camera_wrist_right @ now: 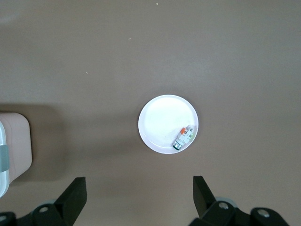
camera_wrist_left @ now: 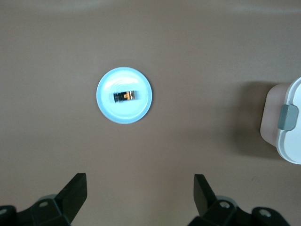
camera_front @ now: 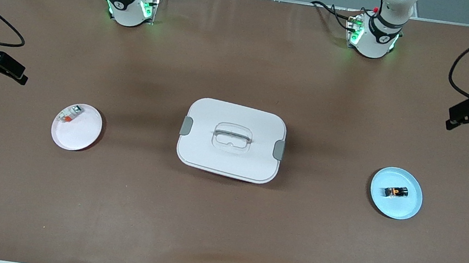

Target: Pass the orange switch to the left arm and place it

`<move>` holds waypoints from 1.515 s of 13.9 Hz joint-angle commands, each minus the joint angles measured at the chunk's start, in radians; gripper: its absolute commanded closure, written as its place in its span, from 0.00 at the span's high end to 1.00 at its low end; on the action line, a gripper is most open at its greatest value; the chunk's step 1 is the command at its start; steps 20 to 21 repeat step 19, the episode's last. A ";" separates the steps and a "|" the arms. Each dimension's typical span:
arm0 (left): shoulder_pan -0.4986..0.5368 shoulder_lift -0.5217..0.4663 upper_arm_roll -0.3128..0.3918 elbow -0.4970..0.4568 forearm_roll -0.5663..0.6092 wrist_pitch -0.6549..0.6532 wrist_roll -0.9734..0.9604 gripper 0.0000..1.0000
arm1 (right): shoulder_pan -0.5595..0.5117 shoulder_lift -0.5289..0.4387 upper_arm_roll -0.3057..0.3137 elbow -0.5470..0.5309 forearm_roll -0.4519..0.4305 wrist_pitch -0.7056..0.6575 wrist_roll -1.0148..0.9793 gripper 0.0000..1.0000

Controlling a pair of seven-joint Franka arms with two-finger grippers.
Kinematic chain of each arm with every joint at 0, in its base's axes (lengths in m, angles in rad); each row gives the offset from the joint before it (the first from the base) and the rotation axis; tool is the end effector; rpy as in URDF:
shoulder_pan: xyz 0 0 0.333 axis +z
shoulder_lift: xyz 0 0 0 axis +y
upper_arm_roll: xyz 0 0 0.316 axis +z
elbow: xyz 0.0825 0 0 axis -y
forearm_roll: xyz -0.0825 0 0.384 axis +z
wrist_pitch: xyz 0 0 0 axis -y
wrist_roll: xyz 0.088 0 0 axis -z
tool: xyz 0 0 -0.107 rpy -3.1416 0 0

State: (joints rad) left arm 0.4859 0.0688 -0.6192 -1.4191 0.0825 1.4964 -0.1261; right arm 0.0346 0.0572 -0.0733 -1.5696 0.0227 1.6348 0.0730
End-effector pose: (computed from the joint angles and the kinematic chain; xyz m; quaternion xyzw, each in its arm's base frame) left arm 0.5627 -0.0523 0.6573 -0.9997 -0.0007 -0.0132 0.0196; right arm 0.5770 -0.0189 0.5985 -0.9984 0.0564 -0.0039 0.0093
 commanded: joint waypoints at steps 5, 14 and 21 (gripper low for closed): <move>-0.412 -0.110 0.401 -0.058 -0.039 -0.048 -0.033 1.00 | 0.011 -0.005 -0.006 0.003 -0.006 -0.010 -0.006 1.00; -0.598 -0.192 0.593 -0.202 -0.038 0.019 -0.053 1.00 | 0.010 -0.007 -0.006 0.005 -0.007 -0.009 -0.006 1.00; -0.561 -0.159 0.595 -0.156 -0.040 0.013 -0.044 1.00 | 0.010 -0.007 -0.006 0.005 -0.007 -0.010 -0.006 1.00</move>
